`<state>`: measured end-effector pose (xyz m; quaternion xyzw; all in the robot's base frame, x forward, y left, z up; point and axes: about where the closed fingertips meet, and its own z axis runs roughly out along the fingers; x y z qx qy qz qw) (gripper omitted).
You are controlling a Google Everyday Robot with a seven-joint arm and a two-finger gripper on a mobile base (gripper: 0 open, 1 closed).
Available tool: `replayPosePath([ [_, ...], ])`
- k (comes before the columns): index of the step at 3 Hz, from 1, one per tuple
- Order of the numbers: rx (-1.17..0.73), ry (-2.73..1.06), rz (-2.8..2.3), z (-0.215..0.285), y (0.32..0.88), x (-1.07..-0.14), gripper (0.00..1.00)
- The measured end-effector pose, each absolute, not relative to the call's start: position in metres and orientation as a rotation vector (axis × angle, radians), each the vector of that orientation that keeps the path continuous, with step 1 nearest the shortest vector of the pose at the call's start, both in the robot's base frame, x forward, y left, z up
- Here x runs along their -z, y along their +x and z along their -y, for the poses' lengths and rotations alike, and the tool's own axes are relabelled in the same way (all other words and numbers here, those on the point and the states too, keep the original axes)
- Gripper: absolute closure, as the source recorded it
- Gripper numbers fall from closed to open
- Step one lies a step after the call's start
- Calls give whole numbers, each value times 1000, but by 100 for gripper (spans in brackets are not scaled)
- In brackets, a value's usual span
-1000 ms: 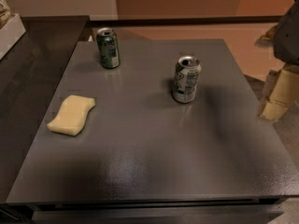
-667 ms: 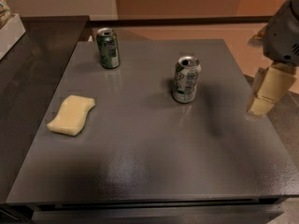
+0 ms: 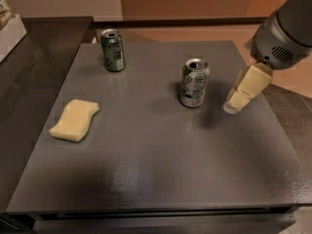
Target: Move 7up can near sponge
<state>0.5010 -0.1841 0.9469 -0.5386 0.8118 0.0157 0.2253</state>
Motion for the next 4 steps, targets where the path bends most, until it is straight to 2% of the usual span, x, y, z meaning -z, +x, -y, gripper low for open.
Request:
replayPosePath([
  [2, -120, -1282, -2148, 161, 552, -932, 0],
  [4, -247, -1243, -2128, 128, 574, -913, 0],
])
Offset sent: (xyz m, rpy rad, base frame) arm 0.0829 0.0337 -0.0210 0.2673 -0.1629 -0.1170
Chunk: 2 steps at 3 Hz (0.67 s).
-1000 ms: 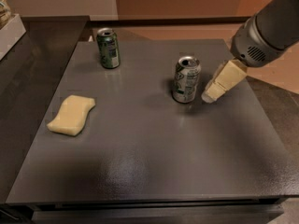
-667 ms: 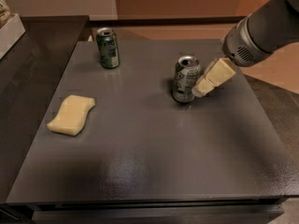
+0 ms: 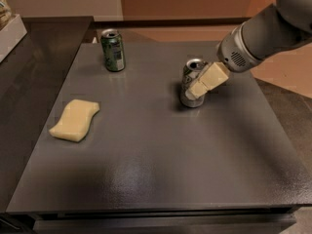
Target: Move 7up can near sponge
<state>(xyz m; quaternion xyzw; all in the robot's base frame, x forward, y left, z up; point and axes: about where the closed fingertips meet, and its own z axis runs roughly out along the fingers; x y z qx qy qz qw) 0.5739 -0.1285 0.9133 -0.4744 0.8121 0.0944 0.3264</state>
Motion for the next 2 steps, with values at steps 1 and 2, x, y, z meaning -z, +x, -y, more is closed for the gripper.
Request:
replayPosePath([
  [1, -293, -1241, -2128, 119, 576, -909, 17],
  [2, -347, -1241, -2111, 109, 577, -911, 49],
])
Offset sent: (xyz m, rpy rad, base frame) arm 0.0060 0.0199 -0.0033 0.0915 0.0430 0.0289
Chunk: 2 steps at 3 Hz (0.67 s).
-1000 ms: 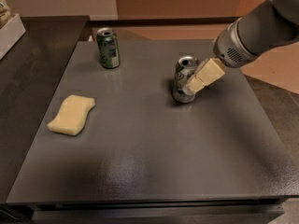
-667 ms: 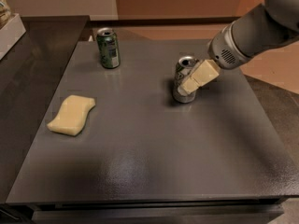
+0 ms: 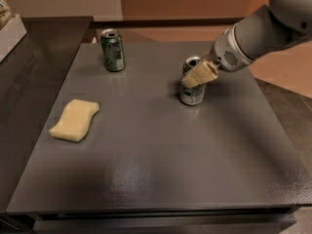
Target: Move 7up can near sponge
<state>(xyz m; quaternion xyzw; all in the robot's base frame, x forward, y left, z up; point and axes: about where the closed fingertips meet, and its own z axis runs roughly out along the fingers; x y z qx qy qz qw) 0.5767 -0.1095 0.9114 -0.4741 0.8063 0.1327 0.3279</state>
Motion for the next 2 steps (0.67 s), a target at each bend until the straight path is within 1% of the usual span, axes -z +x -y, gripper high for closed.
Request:
replayPosePath([
  [1, -389, -1258, -2076, 97, 573, -919, 72],
  [2, -480, -1343, -1998, 58, 558, -926, 95],
])
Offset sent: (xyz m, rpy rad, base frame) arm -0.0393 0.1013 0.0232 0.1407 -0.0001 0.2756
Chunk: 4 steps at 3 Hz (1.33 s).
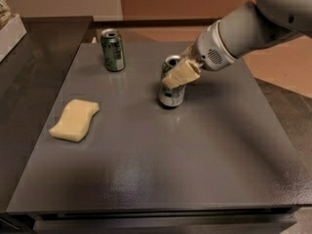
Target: Move 7up can near sponge
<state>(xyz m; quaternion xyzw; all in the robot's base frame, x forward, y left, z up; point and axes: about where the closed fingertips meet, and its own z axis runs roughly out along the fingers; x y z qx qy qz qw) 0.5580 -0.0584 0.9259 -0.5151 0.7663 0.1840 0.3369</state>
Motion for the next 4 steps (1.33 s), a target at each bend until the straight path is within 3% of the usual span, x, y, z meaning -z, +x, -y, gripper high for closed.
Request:
replayPosePath([
  [2, -650, -1558, -1871, -37, 528, -911, 100],
  [4, -684, -1723, -1767, -94, 516, -910, 100],
])
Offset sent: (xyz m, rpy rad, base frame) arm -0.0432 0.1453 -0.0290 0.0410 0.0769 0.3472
